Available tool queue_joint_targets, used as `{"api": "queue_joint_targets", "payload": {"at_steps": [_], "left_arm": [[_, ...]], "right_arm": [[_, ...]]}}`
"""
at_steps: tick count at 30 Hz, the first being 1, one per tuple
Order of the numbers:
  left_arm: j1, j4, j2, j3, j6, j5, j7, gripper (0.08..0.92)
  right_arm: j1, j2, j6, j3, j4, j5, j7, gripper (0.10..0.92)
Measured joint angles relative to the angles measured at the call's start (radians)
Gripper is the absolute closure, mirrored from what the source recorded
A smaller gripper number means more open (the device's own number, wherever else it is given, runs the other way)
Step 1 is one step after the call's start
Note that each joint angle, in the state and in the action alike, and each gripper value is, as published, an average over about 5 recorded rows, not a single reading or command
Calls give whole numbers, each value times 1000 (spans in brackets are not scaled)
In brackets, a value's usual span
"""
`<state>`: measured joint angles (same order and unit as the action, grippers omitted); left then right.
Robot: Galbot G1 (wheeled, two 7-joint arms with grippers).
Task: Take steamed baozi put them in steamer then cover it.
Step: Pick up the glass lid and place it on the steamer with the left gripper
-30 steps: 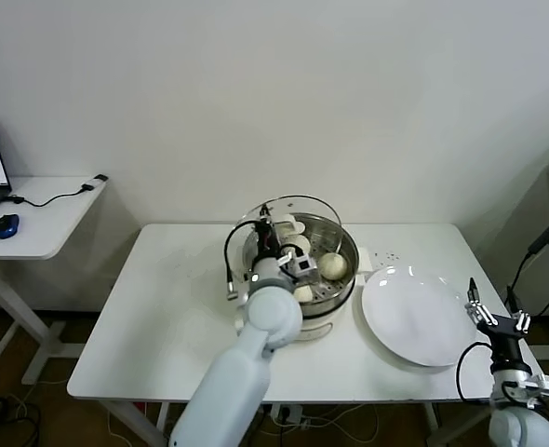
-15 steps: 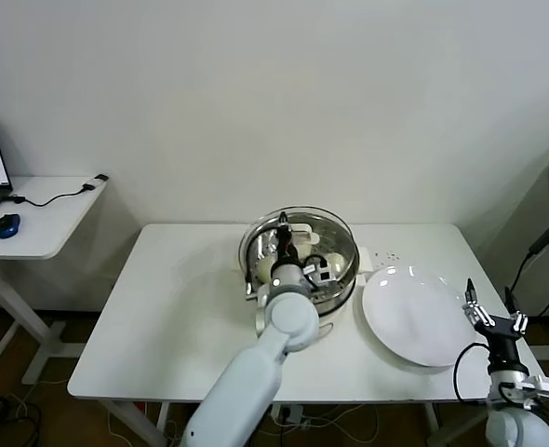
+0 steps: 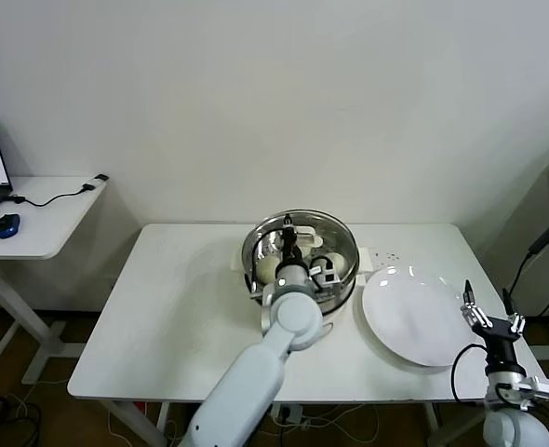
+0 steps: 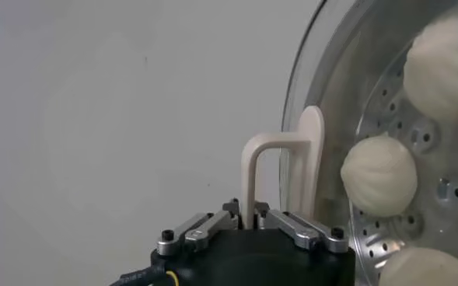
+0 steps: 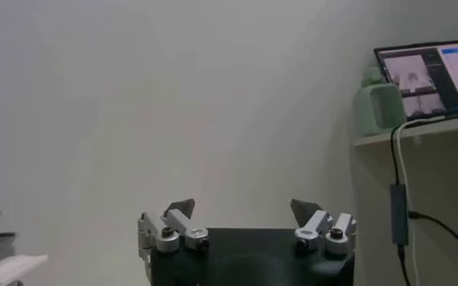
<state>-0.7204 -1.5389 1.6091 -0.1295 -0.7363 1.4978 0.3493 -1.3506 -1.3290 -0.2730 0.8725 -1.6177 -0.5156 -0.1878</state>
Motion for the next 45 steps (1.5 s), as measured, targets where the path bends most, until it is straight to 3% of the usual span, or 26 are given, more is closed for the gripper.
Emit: {"api": "queue_joint_targets", "payload": {"at_steps": [45], "left_arm": [[4, 72, 0, -16, 1, 34, -31, 831]], "right_arm": [[-1, -3, -10, -1, 15, 8, -2, 203]]}}
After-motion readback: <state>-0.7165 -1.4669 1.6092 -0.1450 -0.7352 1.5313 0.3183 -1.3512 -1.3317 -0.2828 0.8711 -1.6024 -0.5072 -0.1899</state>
